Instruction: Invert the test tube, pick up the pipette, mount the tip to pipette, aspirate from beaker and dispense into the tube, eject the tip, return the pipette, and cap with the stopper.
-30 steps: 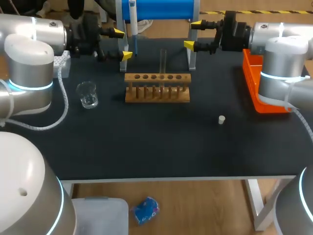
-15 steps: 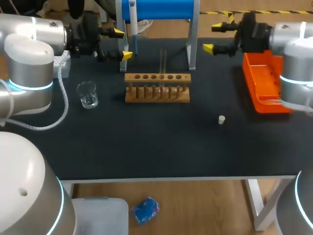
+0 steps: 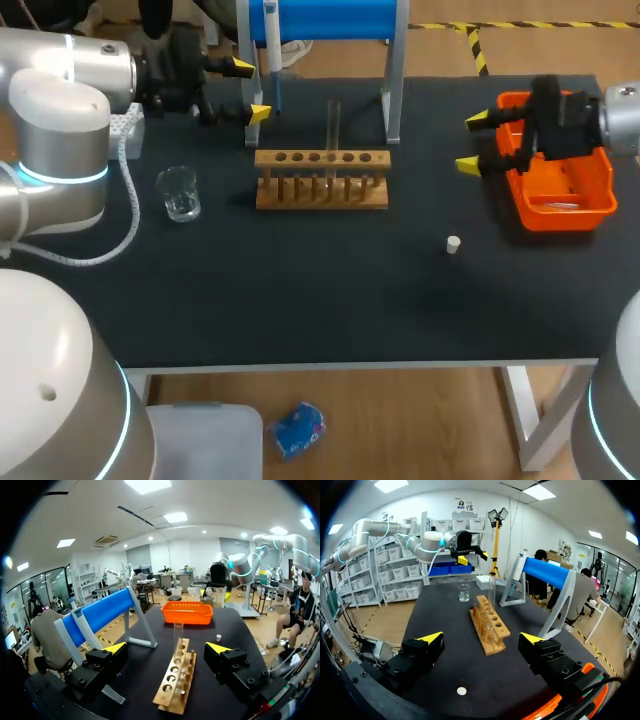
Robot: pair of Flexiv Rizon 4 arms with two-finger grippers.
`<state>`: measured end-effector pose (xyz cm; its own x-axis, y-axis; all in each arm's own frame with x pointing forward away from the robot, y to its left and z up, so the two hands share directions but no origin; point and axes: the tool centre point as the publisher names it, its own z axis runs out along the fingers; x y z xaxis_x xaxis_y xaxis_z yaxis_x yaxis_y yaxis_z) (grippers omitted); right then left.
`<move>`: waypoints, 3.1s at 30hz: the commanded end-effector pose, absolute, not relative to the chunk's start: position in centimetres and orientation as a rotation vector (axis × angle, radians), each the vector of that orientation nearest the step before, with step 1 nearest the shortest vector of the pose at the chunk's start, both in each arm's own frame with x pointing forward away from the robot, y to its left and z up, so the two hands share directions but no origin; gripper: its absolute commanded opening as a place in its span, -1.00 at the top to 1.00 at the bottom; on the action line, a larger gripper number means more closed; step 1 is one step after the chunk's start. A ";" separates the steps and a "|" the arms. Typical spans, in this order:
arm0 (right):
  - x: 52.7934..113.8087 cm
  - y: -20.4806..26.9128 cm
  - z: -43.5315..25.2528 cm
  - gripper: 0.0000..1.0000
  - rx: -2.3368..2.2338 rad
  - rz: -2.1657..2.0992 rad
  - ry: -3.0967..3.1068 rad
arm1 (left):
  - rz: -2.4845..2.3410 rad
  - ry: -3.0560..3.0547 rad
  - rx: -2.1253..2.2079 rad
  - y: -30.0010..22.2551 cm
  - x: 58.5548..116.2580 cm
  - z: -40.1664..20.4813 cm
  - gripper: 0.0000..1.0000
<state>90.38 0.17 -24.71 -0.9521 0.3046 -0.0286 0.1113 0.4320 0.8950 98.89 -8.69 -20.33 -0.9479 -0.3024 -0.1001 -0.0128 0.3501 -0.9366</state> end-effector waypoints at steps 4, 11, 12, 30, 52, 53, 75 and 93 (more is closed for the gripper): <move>89.7 -0.9 -24.0 -1.00 0.365 1.537 2.501 | -1.632 2.363 -0.281 -8.7 99.0 -20.3 -1.00; 89.7 -0.9 -24.0 -1.00 0.365 1.537 2.501 | -1.632 2.363 -0.281 -8.7 99.0 -20.3 -1.00; 89.7 -0.9 -24.0 -1.00 0.365 1.537 2.501 | -1.632 2.363 -0.281 -8.7 99.0 -20.3 -1.00; 86.1 -1.9 -35.2 -1.00 0.400 1.420 2.589 | -1.632 2.363 -0.281 -8.7 99.0 -20.3 -1.00; 86.1 -0.3 -42.6 -1.00 0.404 1.487 2.576 | -1.632 2.363 -0.281 -8.7 99.0 -20.3 -1.00; 86.1 -0.4 -42.7 -1.00 0.405 1.487 2.575 | -1.632 2.363 -0.281 -8.7 99.0 -20.3 -1.00; 86.5 -0.3 -42.4 0.06 0.407 1.478 2.546 | -1.632 2.363 -0.281 -8.7 99.0 -20.3 -1.00; 86.7 0.0 -42.8 0.20 0.417 1.482 2.562 | -1.632 2.363 -0.281 -8.7 99.0 -20.3 -1.00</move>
